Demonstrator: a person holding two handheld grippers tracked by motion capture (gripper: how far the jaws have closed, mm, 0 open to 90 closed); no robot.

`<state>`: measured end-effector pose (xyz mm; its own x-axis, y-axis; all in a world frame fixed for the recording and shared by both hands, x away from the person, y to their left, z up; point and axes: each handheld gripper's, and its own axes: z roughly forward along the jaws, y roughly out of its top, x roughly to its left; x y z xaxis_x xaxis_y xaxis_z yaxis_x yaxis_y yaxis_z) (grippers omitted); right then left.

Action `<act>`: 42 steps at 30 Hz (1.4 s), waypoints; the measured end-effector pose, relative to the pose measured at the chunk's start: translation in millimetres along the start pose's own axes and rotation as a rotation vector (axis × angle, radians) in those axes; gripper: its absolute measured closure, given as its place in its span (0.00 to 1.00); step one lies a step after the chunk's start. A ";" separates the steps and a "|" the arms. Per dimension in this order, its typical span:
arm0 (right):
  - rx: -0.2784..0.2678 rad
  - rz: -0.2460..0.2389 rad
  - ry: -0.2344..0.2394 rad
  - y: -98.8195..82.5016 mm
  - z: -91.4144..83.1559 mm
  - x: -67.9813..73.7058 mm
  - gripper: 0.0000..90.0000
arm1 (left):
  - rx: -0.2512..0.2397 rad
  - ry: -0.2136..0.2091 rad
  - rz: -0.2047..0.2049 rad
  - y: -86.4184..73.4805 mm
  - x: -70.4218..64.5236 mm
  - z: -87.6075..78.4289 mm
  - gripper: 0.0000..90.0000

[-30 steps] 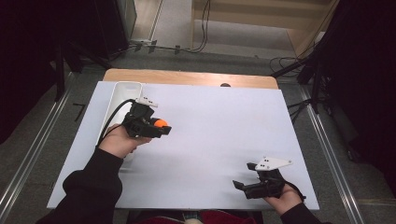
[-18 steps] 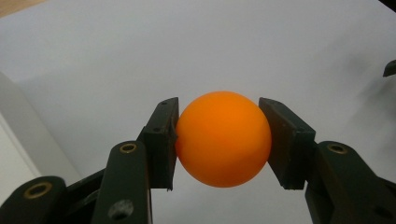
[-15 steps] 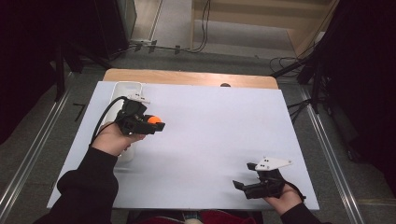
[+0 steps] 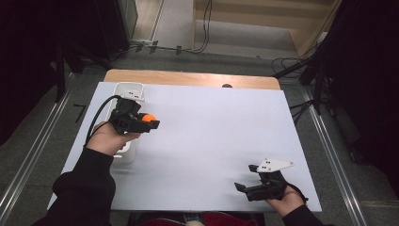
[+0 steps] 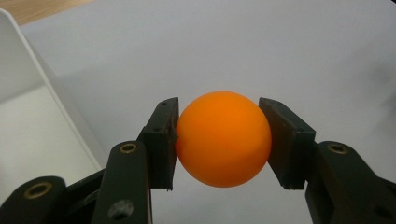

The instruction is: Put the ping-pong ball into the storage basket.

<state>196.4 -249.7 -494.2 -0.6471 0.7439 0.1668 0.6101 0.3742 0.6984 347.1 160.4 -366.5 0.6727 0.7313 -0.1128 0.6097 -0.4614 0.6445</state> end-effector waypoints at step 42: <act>-0.001 -0.006 -0.003 0.0 0.2 0.1 0.13 | -0.019 0.146 -0.118 -15.9 50.7 -19.8 0.56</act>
<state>196.4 -249.5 -494.4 -0.6498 0.7430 0.1605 0.6056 0.3785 0.7000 363.2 214.7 -367.4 0.5279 0.8457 -0.0782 0.6719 -0.3595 0.6476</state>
